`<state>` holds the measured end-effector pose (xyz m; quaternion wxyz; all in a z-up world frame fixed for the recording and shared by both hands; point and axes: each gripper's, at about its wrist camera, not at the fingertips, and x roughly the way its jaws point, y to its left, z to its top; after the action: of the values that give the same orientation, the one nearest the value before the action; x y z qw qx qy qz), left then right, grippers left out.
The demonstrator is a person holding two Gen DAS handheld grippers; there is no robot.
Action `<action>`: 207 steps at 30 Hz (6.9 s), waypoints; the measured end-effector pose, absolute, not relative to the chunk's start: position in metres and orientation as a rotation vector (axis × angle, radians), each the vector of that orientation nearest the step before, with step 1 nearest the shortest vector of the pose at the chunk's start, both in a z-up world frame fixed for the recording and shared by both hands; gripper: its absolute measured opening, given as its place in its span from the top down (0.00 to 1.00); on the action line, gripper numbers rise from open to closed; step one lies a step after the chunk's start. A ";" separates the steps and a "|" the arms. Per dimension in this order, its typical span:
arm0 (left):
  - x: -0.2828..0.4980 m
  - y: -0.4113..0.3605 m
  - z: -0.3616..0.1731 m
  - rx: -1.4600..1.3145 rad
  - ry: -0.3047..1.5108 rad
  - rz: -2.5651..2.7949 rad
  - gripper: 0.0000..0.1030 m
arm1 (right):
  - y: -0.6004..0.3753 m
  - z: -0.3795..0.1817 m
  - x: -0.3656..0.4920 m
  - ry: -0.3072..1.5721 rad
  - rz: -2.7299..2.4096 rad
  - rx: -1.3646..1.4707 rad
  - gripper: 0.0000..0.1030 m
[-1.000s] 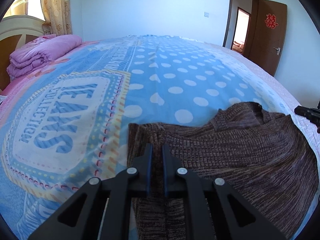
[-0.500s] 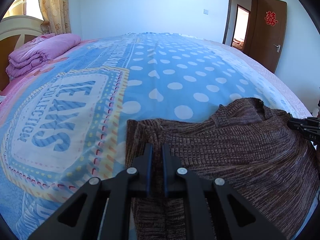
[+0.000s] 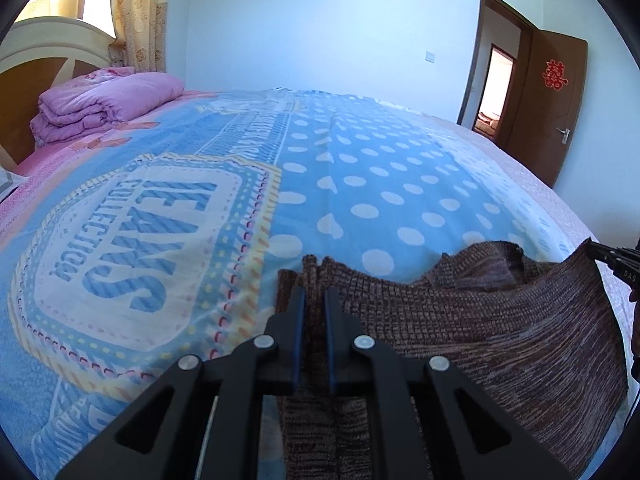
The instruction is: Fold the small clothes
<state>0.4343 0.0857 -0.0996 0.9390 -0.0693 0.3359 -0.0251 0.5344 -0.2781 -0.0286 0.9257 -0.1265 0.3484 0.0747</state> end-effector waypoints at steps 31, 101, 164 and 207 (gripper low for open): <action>0.283 0.059 -0.116 0.025 0.854 -0.236 0.47 | -0.355 -0.081 0.378 0.878 0.171 -0.030 0.47; 0.318 0.149 -0.101 -0.055 0.843 -0.013 0.08 | -0.035 -0.102 0.302 0.685 0.633 -0.585 0.47; 0.467 -0.063 -0.014 -0.317 0.853 -0.576 0.88 | -0.252 -0.015 0.312 0.519 0.433 0.105 0.95; 0.339 -0.137 -0.087 0.241 0.708 -0.419 0.21 | -0.409 -0.051 0.298 0.519 0.058 0.447 0.53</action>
<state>0.3394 -0.1365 -0.0868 0.9095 0.1168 0.3433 -0.2033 0.2982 -0.4089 -0.0511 0.9416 0.2190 0.2544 0.0286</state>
